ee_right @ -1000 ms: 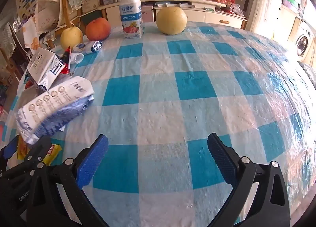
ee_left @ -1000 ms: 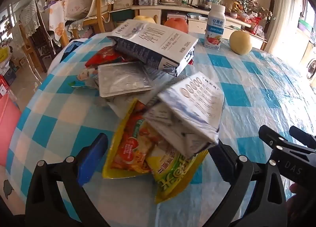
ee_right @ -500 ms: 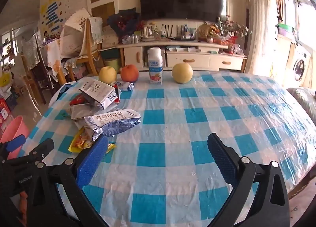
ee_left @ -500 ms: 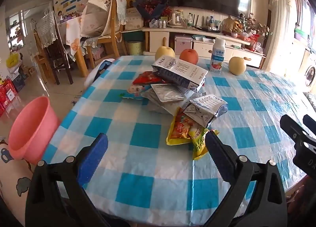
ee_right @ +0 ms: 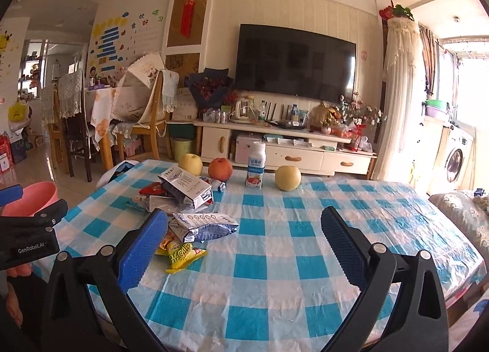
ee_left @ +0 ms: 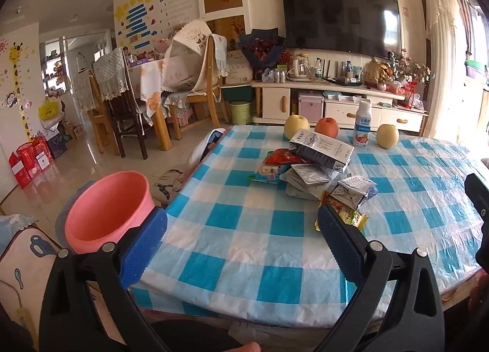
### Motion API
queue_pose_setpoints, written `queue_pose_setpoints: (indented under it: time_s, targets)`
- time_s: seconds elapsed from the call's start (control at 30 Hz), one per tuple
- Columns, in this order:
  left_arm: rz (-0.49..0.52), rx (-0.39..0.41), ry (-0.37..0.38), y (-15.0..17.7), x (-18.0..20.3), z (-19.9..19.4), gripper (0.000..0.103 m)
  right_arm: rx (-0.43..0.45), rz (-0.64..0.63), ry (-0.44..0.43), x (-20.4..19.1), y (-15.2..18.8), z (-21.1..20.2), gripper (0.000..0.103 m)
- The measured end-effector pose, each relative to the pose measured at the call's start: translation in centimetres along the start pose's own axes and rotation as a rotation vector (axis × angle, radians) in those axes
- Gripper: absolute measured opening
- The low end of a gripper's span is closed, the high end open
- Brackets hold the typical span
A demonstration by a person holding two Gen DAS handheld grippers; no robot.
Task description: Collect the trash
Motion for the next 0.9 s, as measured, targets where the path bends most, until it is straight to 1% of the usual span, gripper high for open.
queue_pose_setpoints:
  time_s: [0.17, 0.5, 0.77, 0.9]
  targets:
    - [-0.024, 0.010, -0.012, 0.0, -1.5, -0.8, 0.099, 0.042, -0.021, -0.014, -1.1, -0.2, -1.0, 0.099]
    - [-0.028, 0.017, -0.033, 0.0, -2.2, -1.6, 0.099, 0.086, -0.036, -0.028, -1.4, -0.5, -2.0, 0.099]
    - [-0.016, 0.015, -0.039, 0.0, -2.0, -1.7, 0.099, 0.076, -0.042, -0.049, -1.7, -0.3, -1.9, 0.099]
    - [-0.018, 0.013, -0.038, 0.0, -2.0, -1.6, 0.099, 0.048, -0.040, -0.074, -2.0, 0.1, -1.5, 0.099]
Point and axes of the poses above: each gripper's, at about its wrist camera, not at the fingertips, and z roughly the way its jaws point, x to its right, y to its underside, the point moved 8 cm from there along z, roughly the way its jaws point, and after that the axes turned 3 degrees about -z, right-handed, at the moved point
